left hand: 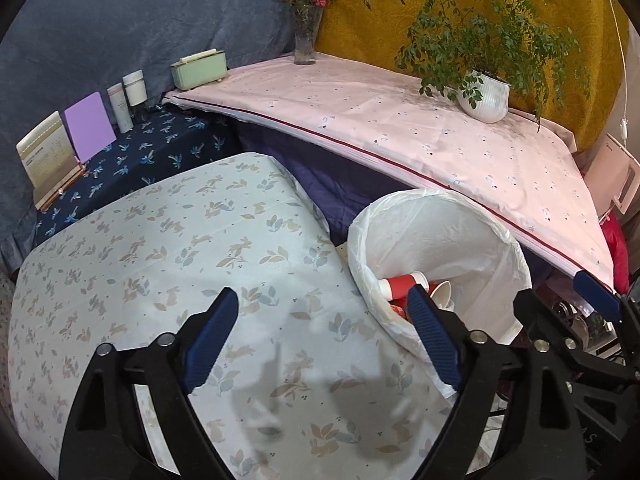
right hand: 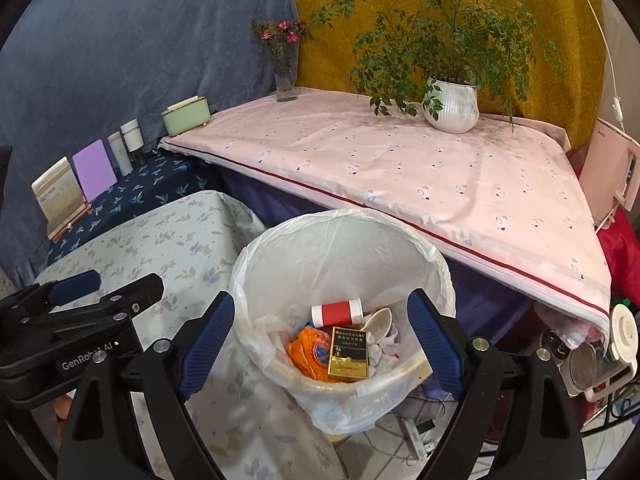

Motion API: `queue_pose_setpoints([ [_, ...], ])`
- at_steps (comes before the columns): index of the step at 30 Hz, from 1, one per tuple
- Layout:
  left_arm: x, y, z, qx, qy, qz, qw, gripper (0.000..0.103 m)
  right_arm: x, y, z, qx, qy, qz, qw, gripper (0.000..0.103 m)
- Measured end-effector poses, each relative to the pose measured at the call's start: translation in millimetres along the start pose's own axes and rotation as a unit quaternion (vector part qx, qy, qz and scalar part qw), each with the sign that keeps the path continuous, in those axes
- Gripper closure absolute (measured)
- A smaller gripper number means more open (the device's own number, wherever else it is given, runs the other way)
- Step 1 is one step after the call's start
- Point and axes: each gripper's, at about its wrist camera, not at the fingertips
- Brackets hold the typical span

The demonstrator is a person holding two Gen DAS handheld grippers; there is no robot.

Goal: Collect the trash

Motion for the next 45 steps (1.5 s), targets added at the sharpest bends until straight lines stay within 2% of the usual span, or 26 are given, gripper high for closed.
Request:
queue_pose_setpoints([
  [5, -12, 2, -7, 0.01, 0.009, -0.004, 0.9999, 0.013, -10, 7, -1, 0.004, -0.005, -0.006, 1.0, 0.012],
  [8, -18, 3, -10, 0.016, 0.009, -0.007, 0.9998, 0.013, -16, 10, -2, -0.007, -0.004, -0.007, 1.0, 0.011],
  [10, -23, 4, -14, 0.021, 0.01, -0.007, 0.9997, 0.012, -19, 12, -2, -0.015, -0.003, -0.007, 1.0, 0.007],
  [25, -47, 2, -27, 0.036, 0.022, -0.016, 0.999, 0.011, -41, 13, -8, -0.024, 0.011, -0.028, 0.999, 0.007],
  [45, -62, -3, -16, 0.044, 0.009, -0.031, 0.9985, 0.01, -54, 14, -7, -0.047, 0.018, -0.044, 0.998, 0.007],
])
Point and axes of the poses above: each gripper's, at about its wrist camera, not at the fingertips, and y roughly against the way its jaws point, z to its right, x to its top, and after that the axes turned 3 degrees about -z, right-handed
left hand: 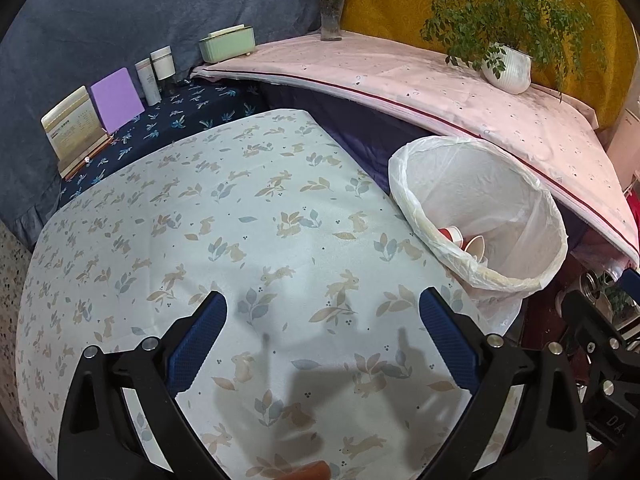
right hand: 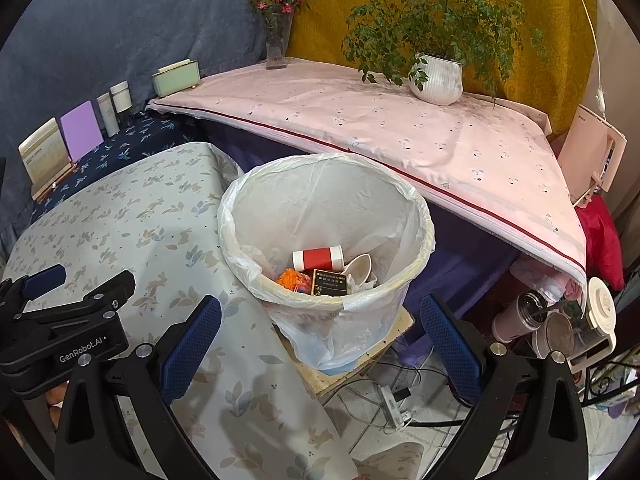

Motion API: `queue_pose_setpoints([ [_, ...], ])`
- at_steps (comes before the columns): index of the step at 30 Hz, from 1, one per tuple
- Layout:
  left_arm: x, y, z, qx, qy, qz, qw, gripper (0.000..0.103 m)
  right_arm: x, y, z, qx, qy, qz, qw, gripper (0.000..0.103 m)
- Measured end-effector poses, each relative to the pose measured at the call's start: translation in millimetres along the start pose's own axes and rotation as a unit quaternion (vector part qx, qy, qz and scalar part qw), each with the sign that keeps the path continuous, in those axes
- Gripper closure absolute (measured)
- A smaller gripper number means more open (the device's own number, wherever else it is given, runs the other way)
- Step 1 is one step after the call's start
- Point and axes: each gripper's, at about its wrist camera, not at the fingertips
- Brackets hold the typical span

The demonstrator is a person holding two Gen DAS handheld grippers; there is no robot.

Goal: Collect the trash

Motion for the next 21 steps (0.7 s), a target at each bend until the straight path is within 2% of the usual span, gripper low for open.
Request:
queue_pose_setpoints([
  [21, 5.7, 1.7, 9.8, -0.002, -0.002, 0.005, 1.0, 0.01, 0.8, -5.4, 9.5, -0.001, -0.003, 0.0, 1.0, 0.007],
])
Point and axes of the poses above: each gripper's, at about its wrist camera, not at the fingertips, and y roughly against the way its jaws point, z to its right, x to its top, and after that the axes turned 3 degrees about -z, right-handed
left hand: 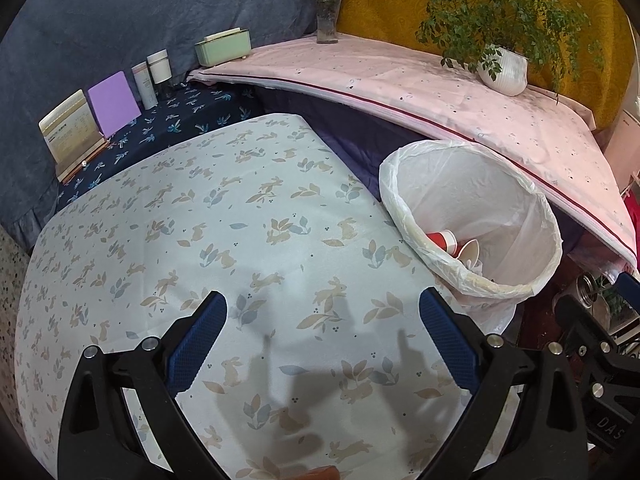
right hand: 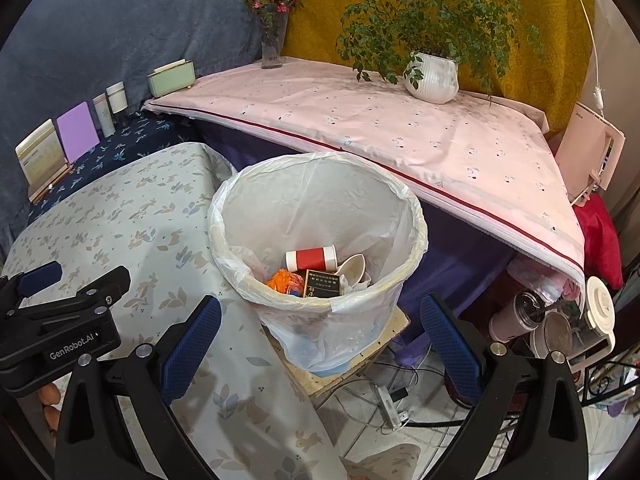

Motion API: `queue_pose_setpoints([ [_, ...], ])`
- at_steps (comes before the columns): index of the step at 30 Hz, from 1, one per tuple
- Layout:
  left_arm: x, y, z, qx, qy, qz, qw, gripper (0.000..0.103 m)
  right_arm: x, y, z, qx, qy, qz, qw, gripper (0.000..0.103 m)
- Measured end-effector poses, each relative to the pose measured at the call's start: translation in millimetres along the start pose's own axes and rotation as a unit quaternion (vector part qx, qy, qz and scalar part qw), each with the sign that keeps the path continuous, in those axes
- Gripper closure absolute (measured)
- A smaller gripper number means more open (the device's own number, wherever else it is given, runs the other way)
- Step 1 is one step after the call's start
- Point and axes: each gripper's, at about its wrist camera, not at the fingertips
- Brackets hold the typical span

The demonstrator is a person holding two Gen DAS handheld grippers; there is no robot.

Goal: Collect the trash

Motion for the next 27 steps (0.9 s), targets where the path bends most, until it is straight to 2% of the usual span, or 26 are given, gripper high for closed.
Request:
queue_pose_setpoints([
  [27, -1.0, 3.8, 3.9, -0.006, 0.001, 0.003, 1.0, 0.011, -2.8, 3.5, 1.6, -0.005, 0.0, 0.003, 1.0, 0.007],
])
Point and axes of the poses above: each gripper's, at about its wrist camera, not at the fingertips, and y roughly against the way its jaws point, z to its right, x to its top, and after that the axes turned 3 degrees about -z, right-handed
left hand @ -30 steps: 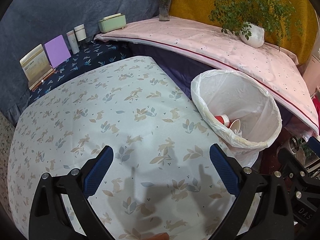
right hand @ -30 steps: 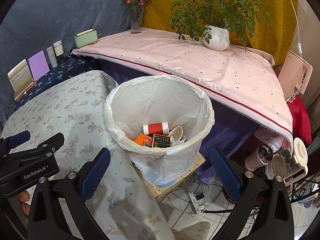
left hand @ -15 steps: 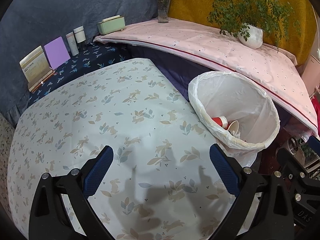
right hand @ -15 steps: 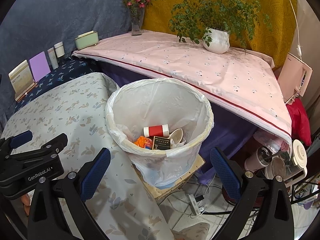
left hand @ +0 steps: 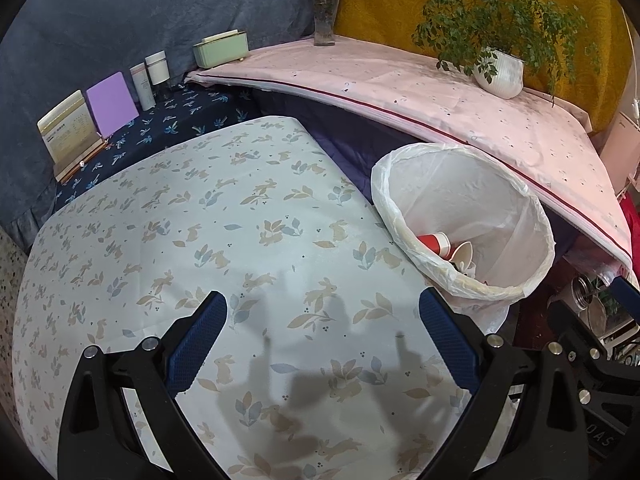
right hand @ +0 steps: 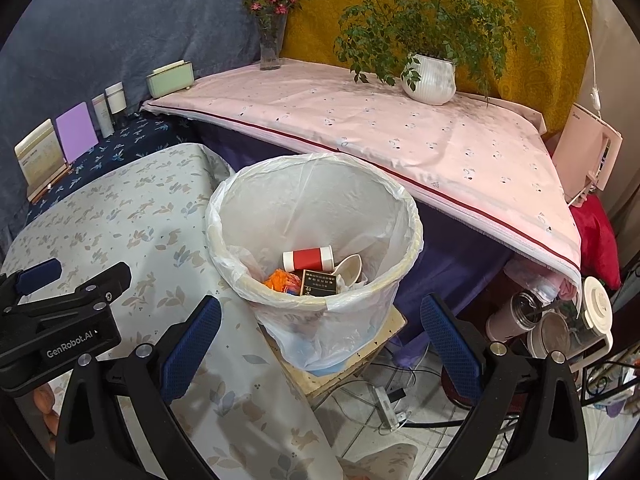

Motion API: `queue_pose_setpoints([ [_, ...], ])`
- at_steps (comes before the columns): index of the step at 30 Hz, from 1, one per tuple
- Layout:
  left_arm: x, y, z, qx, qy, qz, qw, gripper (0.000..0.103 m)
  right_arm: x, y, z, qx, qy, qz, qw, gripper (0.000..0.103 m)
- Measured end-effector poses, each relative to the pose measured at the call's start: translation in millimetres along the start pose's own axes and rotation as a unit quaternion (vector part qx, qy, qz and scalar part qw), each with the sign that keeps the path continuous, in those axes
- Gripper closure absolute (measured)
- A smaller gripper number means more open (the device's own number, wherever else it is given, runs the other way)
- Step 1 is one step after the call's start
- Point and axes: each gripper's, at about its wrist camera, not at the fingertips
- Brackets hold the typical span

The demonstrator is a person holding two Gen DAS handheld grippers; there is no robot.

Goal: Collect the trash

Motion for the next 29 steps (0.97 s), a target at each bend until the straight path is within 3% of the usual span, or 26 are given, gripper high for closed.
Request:
queue_pose_setpoints([
  [29, -0.5, -0.4, 7.7, 0.0, -0.012, 0.003, 0.9999, 0.011, 0.1, -0.6, 3.9, -0.001, -0.006, 0.001, 1.0, 0.007],
])
Point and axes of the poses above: each gripper's, at about its wrist camera, not at the fingertips, and y roughly against the way its jaws point, z to its right, x to its top, and after that the axes turned 3 degrees about -z, right-handed
